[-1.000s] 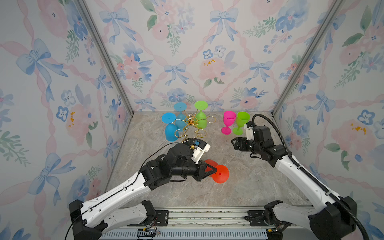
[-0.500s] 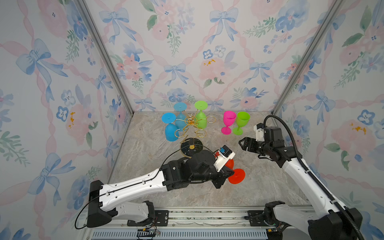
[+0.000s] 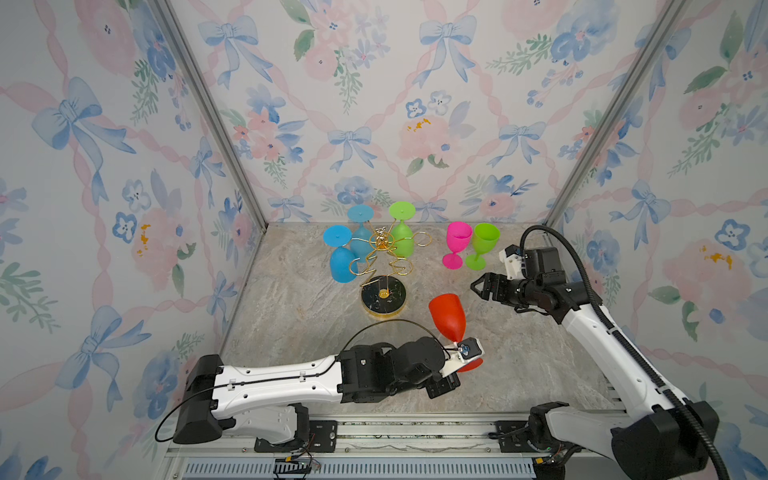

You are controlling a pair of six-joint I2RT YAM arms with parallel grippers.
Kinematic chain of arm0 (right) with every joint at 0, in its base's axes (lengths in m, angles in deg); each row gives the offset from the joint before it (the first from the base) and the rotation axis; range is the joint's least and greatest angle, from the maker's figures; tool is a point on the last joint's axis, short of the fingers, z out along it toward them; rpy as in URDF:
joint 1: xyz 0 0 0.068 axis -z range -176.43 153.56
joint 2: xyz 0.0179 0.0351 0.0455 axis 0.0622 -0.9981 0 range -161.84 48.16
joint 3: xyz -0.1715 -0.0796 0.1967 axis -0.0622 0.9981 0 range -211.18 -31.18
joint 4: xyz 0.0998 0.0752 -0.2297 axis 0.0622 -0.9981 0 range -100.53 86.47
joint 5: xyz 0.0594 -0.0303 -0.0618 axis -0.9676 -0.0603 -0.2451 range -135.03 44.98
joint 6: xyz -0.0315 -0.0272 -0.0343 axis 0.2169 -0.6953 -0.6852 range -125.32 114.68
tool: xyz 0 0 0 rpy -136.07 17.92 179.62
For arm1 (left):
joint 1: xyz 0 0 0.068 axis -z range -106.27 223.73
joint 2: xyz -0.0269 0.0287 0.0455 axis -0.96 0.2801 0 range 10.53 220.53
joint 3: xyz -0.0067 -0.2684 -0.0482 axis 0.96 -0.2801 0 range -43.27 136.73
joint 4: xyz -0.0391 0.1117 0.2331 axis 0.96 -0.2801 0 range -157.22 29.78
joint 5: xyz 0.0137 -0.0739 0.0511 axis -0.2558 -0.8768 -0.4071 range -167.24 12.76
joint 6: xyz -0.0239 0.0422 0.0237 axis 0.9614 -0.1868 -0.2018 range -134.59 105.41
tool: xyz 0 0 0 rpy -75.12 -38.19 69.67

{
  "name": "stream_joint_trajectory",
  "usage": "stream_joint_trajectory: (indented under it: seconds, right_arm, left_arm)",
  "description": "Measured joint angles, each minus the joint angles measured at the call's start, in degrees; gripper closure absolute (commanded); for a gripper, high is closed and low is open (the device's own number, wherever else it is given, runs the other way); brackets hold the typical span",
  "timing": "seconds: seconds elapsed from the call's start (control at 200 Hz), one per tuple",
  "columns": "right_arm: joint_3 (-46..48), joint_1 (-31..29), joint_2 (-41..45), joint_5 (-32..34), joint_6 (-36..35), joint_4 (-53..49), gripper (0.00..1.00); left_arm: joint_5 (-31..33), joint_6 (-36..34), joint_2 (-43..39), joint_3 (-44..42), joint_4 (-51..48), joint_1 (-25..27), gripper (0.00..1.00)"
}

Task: Take the wine glass off the wine glass rack
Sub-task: 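Swing the red glass upright with the left gripper while the right approaches, then close the right gripper on the red glass's bowl rim while the left holds the foot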

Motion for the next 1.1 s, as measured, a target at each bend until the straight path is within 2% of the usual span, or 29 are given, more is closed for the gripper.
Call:
stream_joint_trajectory:
  seconds: [0.39, 0.855, 1.1]
  right_arm:
    - [-5.46, -2.23, -2.89, -2.08, -0.07, -4.2, 0.15]
    - [-12.04, -6.54, -6.71, -2.03, -0.42, -9.4, 0.16]
    - [-15.3, -8.98, -9.64, -2.56, -0.68, -11.76, 0.18]
  left_arm:
    - [16.98, -15.87, 4.22, -6.49, 3.39, 4.09, 1.0]
    - [29.9, -32.74, 8.63, -13.05, 10.01, 5.2, 1.0]
    - [34.12, -39.41, 8.98, -15.34, 12.31, 5.53, 1.0]
